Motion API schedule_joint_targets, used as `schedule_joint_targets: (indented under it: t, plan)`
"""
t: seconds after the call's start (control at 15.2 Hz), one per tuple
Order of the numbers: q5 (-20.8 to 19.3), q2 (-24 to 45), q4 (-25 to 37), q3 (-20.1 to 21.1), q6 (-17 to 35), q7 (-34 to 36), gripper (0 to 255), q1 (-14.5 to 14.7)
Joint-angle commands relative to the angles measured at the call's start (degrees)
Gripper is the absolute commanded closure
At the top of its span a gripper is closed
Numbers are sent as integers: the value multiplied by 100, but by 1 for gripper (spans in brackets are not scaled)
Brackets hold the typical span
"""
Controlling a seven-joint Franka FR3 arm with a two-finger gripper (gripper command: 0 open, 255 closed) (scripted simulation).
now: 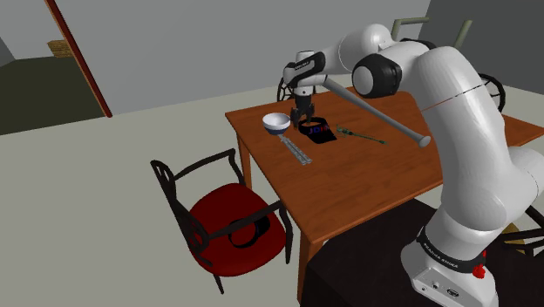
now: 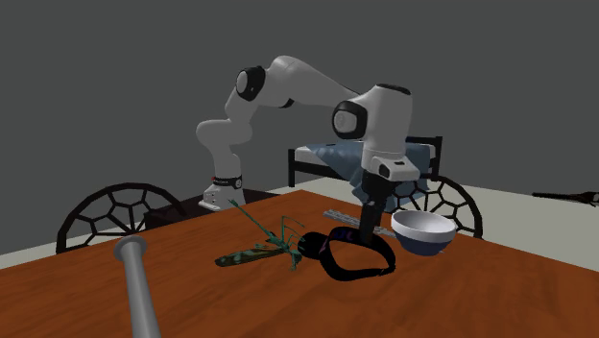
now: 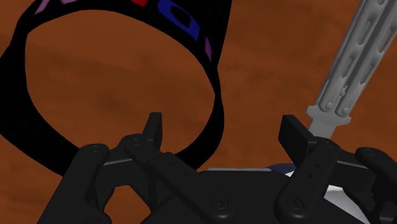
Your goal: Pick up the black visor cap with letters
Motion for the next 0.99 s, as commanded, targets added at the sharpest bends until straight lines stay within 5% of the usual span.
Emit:
schedule_joint_targets:
  t: [0.0, 0.13, 0.2, 0.92]
  plan:
    - [17, 72, -90, 11, 163, -23, 0, -3]
    - [17, 72, -91, 11, 163, -23, 0, -3]
    - [17, 73, -90, 11, 163, -20, 255, -1]
    - [4, -5, -67, 1, 62, -13, 255, 1]
